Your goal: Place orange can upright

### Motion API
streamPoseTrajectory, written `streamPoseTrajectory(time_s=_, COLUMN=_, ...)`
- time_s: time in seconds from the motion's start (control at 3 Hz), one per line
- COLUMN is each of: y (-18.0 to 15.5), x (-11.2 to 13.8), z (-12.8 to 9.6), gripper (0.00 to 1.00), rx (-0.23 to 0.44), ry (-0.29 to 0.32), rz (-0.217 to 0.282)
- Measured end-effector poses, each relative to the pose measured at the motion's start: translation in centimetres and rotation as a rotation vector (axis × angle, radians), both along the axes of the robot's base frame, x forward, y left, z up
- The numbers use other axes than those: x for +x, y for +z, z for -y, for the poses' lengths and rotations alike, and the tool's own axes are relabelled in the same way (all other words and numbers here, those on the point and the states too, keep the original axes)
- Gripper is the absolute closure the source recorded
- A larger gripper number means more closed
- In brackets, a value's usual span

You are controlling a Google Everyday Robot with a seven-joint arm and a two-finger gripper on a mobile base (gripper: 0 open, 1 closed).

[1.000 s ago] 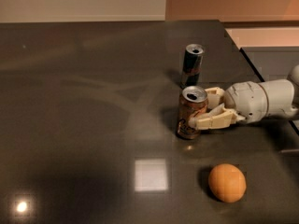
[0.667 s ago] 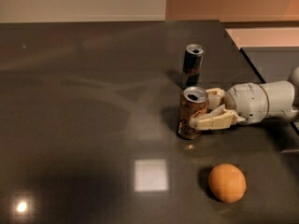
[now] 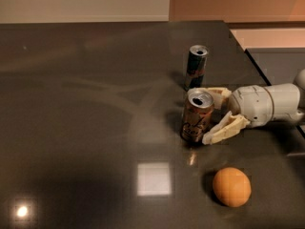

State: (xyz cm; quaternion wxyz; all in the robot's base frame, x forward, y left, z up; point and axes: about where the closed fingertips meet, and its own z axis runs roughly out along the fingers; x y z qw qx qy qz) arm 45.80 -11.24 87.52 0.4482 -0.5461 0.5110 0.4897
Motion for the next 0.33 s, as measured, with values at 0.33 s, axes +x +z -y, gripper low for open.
streamPoseTrajectory(time_s=0.33, y=0.0, x=0.0, z=0.0, gripper=0.0, rx=0.0, ry=0.0, rz=0.0)
